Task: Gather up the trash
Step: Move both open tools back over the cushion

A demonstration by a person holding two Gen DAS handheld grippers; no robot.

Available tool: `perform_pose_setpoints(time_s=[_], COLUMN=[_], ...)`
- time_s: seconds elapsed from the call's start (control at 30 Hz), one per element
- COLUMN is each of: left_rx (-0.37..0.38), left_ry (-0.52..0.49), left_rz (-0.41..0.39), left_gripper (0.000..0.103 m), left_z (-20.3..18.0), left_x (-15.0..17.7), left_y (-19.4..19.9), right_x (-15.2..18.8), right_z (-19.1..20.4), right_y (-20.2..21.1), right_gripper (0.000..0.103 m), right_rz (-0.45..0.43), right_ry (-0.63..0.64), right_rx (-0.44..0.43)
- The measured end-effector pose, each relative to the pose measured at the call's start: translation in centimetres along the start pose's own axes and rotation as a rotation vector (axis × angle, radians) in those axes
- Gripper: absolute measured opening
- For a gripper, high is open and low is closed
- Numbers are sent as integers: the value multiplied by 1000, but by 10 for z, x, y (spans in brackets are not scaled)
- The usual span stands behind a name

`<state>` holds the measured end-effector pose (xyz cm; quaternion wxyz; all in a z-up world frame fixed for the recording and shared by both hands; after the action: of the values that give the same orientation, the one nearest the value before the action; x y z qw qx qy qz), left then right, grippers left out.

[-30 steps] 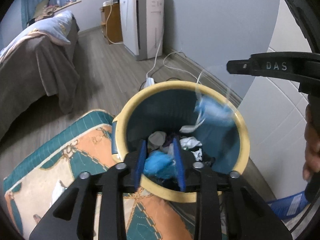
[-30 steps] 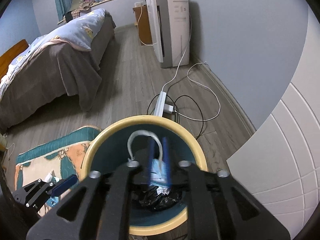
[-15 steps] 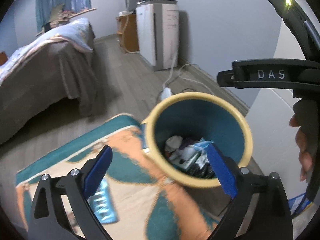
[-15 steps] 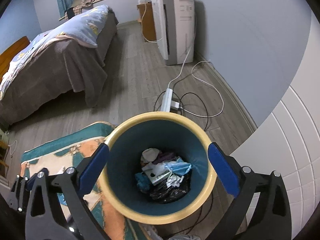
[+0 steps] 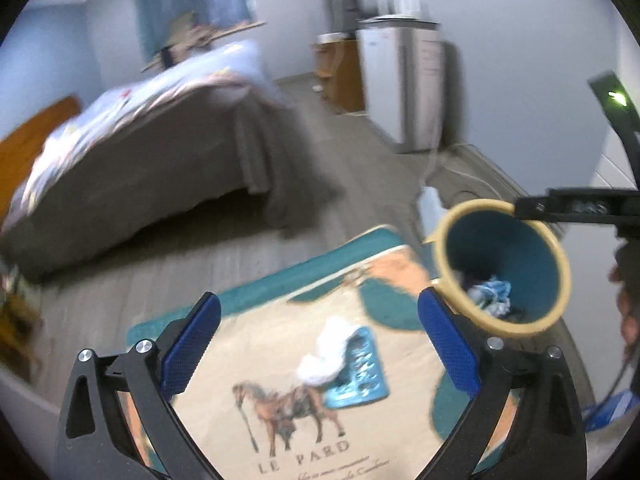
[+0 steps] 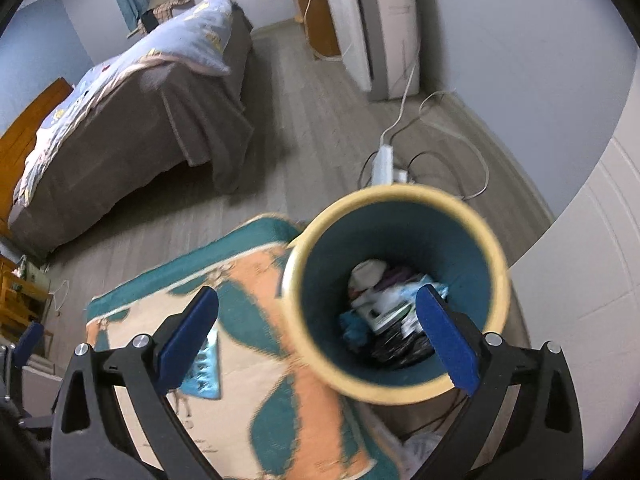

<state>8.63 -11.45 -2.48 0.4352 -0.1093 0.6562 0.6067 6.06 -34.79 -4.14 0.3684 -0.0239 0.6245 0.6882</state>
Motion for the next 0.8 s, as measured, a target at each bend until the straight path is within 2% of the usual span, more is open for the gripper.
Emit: perform_pose_setpoints(time_s=[0.07,0.13,0.27,0.57,0.8], left_rx=[10,14,-44,-89,-108], left_ry=[93,131,85,95,117], left_rz=[35,36,54,110,195], left_gripper=[98,98,98,98,98], left_z=[17,31,44,81,105], left_x=[6,11,21,45,65], left_y=[-4,-3,-4,-10,-34], right_x=[6,12,20,37,41], right_z=[16,29,54,91,114], right_y=[-3,-5,-9,-31,-59], right_gripper=[97,97,97,97,97], right_rz=[25,35,50,91,126], right_ry=[24,43,71,135,181], right_rx=[-3,2,-5,6,-16])
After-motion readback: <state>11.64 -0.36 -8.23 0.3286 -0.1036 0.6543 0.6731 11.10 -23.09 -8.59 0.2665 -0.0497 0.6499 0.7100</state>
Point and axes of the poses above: each gripper's, at about its wrist camera, not at the fingertips, and y roughly against the way its jaws point, z to its left, x to its underside, the point moved 2 cm from there along -y, roughly the way its jaws point, and after that the axes turned 2 degrees about x, right-handed, at the moved point
